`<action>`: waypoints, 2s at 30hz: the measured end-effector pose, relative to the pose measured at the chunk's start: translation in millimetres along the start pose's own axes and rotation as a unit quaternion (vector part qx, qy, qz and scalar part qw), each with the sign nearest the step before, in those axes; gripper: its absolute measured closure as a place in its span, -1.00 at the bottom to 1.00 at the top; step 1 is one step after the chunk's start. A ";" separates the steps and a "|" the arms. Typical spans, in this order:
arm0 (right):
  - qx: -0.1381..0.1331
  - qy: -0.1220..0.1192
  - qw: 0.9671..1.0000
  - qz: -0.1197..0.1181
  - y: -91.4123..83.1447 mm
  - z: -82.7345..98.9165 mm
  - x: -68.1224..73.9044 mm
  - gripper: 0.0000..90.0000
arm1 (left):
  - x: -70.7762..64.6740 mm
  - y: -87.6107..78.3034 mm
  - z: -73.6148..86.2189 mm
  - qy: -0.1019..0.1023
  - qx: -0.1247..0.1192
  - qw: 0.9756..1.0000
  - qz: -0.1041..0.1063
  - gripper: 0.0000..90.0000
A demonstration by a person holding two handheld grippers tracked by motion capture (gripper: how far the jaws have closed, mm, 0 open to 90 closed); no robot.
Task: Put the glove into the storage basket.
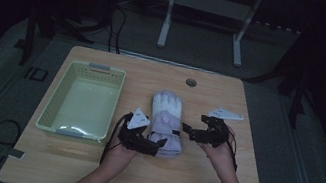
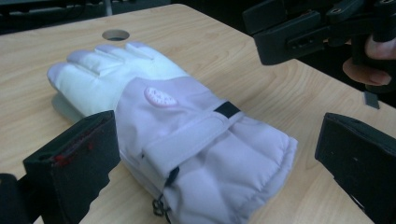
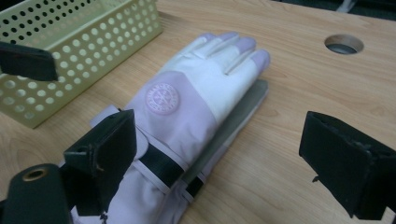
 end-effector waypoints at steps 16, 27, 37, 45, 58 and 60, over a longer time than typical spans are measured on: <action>0.037 0.057 0.998 0.005 39.1 20.7 -5.8 -0.05 | 16.6 21.7 44.1 -0.038 0.089 0.993 -0.069 -0.67; 0.091 0.123 0.988 -0.021 57.9 56.2 -8.1 -0.09 | 25.0 27.0 69.2 -0.116 0.142 0.982 -0.051 -0.64; 0.122 0.168 0.975 -0.073 64.4 66.9 -9.5 0.32 | 25.6 29.8 74.5 -0.139 0.145 0.979 -0.020 -0.41; 0.122 0.148 0.979 -0.063 63.3 65.6 -3.7 0.71 | 22.9 30.2 73.4 -0.156 0.157 0.975 0.009 0.08; 0.112 0.105 0.988 -0.025 53.2 49.9 5.9 0.80 | 16.4 25.7 53.6 -0.123 0.168 0.978 -0.005 0.56; 0.105 0.099 0.989 -0.021 50.8 44.3 7.2 0.81 | 16.5 24.9 48.2 -0.122 0.165 0.979 -0.004 0.57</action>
Point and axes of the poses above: each handheld gripper's, and its own axes: y roughly forward along the jaws, z roughly out of its underside, x roughly to its left, the point moved 7 cm from there along y, roughly forward along the jaws, and after that the axes turned 13 degrees about -x, right-handed, at the moved point
